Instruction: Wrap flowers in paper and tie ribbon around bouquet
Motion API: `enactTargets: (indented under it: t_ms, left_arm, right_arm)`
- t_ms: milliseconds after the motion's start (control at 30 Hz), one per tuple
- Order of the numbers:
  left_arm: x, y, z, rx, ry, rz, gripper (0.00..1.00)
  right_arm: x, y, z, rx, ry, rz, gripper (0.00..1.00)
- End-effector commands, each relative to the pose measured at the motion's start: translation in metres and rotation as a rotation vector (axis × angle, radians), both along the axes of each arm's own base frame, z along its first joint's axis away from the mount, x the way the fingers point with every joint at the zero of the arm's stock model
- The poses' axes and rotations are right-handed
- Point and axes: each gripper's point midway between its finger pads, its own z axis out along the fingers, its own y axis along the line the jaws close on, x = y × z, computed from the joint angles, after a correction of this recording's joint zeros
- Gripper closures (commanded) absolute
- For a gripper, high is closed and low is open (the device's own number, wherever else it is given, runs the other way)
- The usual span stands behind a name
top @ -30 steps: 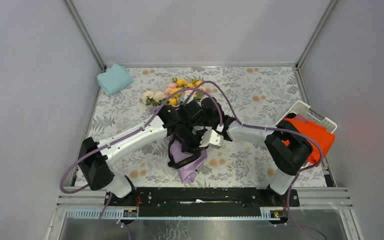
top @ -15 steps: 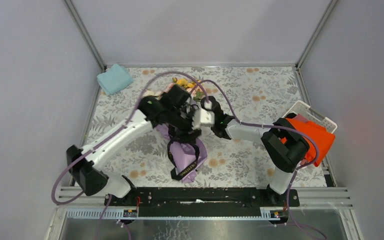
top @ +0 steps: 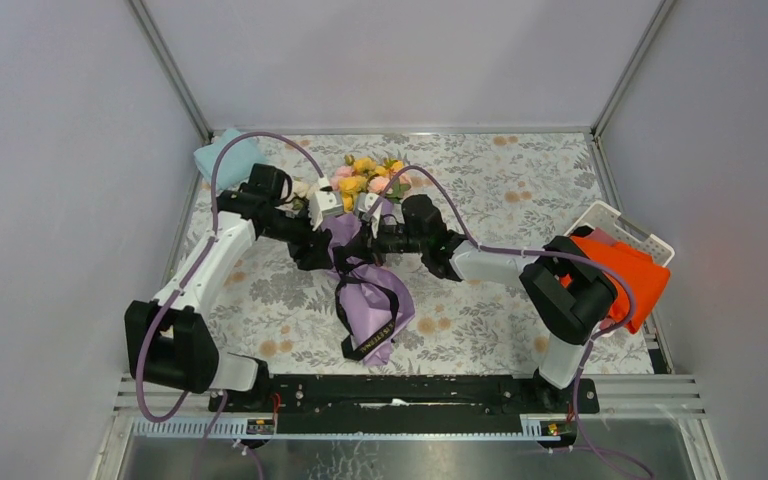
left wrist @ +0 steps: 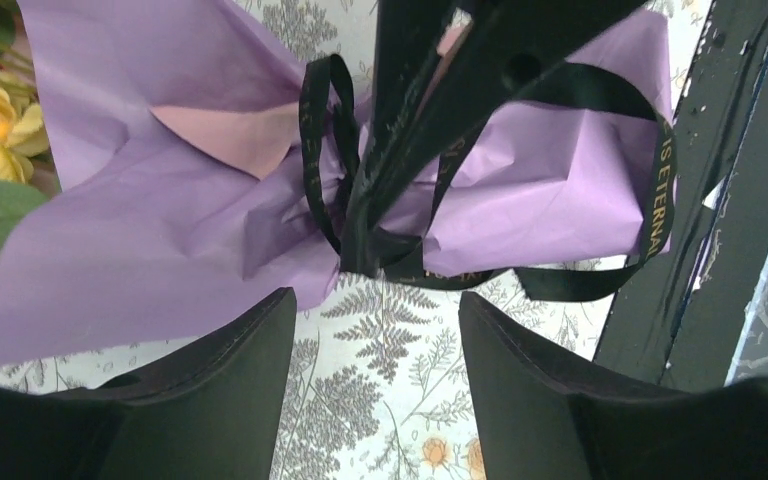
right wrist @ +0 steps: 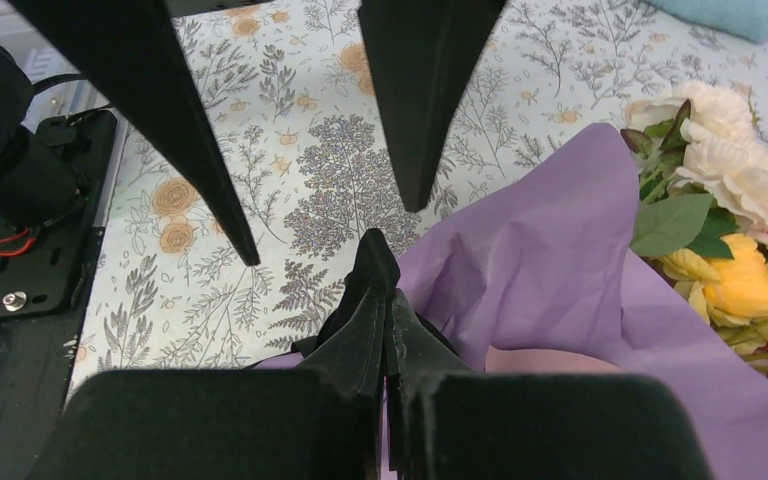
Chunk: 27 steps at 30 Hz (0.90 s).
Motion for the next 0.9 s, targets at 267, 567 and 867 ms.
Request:
enactTargets:
  t_ms: [267, 567, 867]
  left_arm:
    - [0.016, -0.014, 0.004, -0.073, -0.08, -0.087, 0.48]
    - [0.024, -0.02, 0.01, -0.099, -0.097, -0.094, 0.55]
    - [0.021, -0.024, 0.005, -0.092, -0.094, -0.126, 0.79]
  right_arm:
    - [-0.007, 0.013, 0.03, 0.082, -0.174, 0.114, 1.0]
    - [-0.012, 0.015, 0.029, 0.082, -0.175, 0.152, 1.0]
    - [-0.016, 0.014, 0.028, 0.083, -0.173, 0.169, 1.0]
